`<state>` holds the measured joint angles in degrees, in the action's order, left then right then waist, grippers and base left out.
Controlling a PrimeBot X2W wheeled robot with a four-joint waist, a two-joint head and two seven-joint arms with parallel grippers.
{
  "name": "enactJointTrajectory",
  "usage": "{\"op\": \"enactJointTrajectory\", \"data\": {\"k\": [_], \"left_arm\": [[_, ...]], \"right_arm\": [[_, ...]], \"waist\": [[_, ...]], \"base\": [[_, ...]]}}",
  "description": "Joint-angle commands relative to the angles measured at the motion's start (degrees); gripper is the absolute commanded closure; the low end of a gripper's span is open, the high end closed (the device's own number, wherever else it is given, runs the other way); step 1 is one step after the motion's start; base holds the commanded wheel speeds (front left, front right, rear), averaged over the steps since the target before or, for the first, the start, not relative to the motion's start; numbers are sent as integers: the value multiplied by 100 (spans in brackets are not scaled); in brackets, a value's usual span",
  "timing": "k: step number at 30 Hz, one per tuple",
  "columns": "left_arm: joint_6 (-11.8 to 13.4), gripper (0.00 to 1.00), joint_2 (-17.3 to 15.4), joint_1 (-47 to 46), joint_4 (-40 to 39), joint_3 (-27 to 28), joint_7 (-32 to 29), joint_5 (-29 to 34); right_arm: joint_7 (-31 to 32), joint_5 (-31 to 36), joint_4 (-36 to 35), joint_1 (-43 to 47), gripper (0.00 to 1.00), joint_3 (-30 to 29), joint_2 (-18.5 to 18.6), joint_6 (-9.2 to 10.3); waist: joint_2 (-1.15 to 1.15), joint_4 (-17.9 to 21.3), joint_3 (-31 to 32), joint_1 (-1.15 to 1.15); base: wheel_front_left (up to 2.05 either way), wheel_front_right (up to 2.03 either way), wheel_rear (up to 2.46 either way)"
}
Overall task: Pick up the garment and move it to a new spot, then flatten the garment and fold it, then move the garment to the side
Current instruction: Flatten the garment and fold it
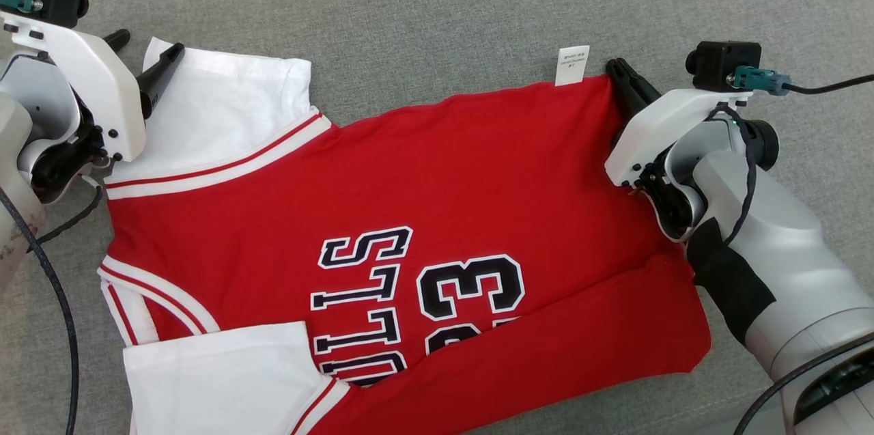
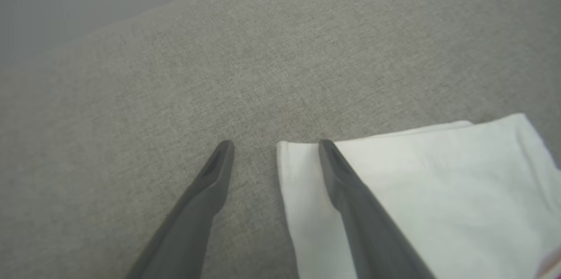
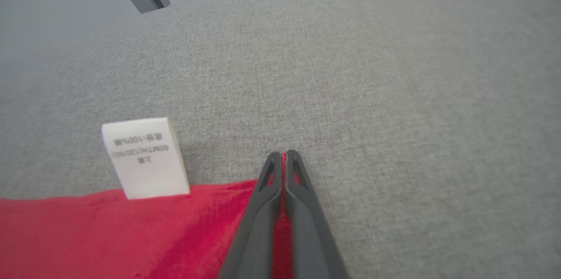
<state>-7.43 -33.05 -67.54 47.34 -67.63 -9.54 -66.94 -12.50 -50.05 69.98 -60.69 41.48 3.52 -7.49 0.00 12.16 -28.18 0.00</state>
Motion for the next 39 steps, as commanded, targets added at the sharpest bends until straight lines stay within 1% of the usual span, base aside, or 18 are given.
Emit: {"op": "enactJointTrajectory", "data": {"k": [1,3,4,5,6,7,8,9,13,23,29,34,39], "left_arm": [[-4,0,-28,-111,24,-39,16,-32],[-4,0,-19,-113,89,-107,-48,-88],[-4,4,-10,-122,110,-141,-56,-91],[-4,13,-3,-129,131,-165,-63,-109],[-4,27,3,-137,148,-186,-68,-139],[-4,49,14,-136,156,-203,-96,-180],[-4,86,19,-143,156,-220,-108,-215],[-4,100,20,-150,158,-239,-121,-252],[-4,100,5,-176,137,-302,-133,-321],[-4,100,44,-127,75,-404,160,-429],[-4,100,86,49,-62,-466,429,-452],[-4,100,145,275,-201,-507,624,-469],[-4,100,166,568,-423,-539,855,-450]], "right_arm": [[55,-38,65,87,100,90,-89,-1],[50,-79,69,75,100,128,-90,0],[45,-99,72,70,100,145,-91,0],[42,-109,74,67,100,161,-91,0],[38,-133,78,65,100,179,-90,0],[33,-147,84,63,100,197,-90,0],[33,-167,89,60,100,217,-91,0],[37,-196,92,57,100,236,-92,0],[27,-251,106,54,100,302,-86,0],[-6,-394,135,156,100,444,-36,-1],[-57,-479,131,274,100,550,64,-1],[-112,-406,148,408,100,723,239,0],[-107,-505,164,610,100,803,344,0]], "waist": [[0,2,-6,0],[0,4,-13,0],[0,6,-17,0],[0,8,-20,0],[0,10,-21,0],[0,11,-21,0],[0,11,-21,0],[0,10,-22,0],[0,5,-15,0],[0,-46,118,0],[0,-134,323,0],[0,-279,584,0],[0,-390,849,0]], "base": [[0,0,0],[0,0,0],[0,0,0],[0,0,0],[0,0,0],[0,0,0],[0,0,0],[0,0,0],[0,0,0],[0,0,0],[0,0,0],[0,0,0],[0,0,0]]}}
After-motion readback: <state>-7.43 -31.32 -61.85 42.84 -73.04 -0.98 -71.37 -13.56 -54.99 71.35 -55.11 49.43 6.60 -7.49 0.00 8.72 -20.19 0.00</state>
